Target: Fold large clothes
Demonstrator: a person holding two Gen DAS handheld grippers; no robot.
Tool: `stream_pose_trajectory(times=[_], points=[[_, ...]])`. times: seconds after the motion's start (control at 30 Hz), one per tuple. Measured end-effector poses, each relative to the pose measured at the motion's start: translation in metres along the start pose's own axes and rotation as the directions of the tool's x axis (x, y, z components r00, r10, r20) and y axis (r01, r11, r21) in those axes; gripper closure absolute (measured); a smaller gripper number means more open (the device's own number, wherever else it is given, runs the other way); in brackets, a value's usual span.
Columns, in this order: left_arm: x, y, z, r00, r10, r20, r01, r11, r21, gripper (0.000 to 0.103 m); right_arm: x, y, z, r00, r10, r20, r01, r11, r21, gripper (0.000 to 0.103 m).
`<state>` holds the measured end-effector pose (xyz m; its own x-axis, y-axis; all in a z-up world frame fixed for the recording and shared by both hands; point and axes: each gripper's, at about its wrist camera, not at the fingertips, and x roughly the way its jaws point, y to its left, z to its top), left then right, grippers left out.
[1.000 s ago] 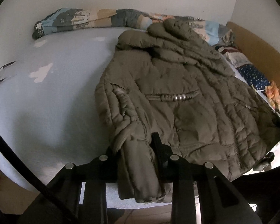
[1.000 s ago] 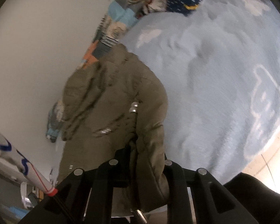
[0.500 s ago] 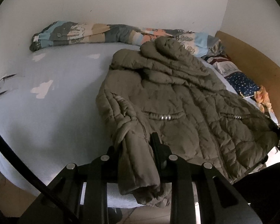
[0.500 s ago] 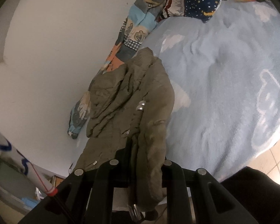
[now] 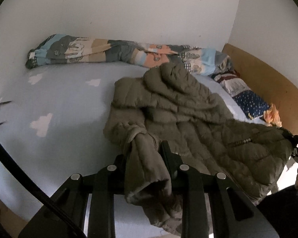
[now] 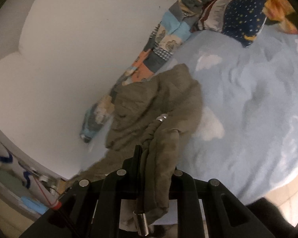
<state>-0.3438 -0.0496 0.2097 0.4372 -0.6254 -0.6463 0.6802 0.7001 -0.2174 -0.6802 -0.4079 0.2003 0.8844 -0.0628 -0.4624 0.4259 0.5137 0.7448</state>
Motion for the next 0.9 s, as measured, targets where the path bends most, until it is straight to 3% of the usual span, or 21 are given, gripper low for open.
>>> stream_pose_trajectory(times=[0.1,0.23,0.47,0.6,0.63,0.77,0.9], points=[[0.002,-0.001,0.026,1.0,-0.011,0.023,0.011,1.0,-0.003,0.078,0.002,0.01,0.02,0.999,0.04,0.011,-0.04,0.999,0.023,0.088],[0.009,0.002,0.067,0.998,-0.026,0.05,0.028,0.999,-0.031,0.077,0.01,0.035,0.051,0.998,0.053,0.019,-0.053,0.998,-0.029,0.088],[0.056,0.019,0.156,0.998,-0.045,0.049,0.05,0.993,-0.109,0.074,0.044,0.06,0.121,0.997,0.057,0.061,-0.053,0.996,-0.066,0.088],[0.1,0.032,0.202,0.996,-0.085,0.008,0.085,0.977,-0.197,0.07,0.084,0.055,0.172,0.997,0.018,0.079,-0.015,0.999,-0.037,0.088],[0.109,0.037,0.211,0.995,-0.101,-0.001,0.098,0.967,-0.233,0.064,0.094,0.052,0.182,0.997,0.001,0.08,0.002,0.999,-0.034,0.088],[0.131,0.068,0.243,0.979,-0.202,0.032,0.199,0.901,-0.386,0.048,0.15,0.034,0.225,0.993,-0.088,0.084,0.09,0.996,-0.025,0.088],[0.127,0.087,0.261,0.987,-0.128,0.101,0.157,0.916,-0.37,0.041,0.212,0.002,0.26,0.979,-0.188,0.08,0.188,0.982,0.006,0.088]])
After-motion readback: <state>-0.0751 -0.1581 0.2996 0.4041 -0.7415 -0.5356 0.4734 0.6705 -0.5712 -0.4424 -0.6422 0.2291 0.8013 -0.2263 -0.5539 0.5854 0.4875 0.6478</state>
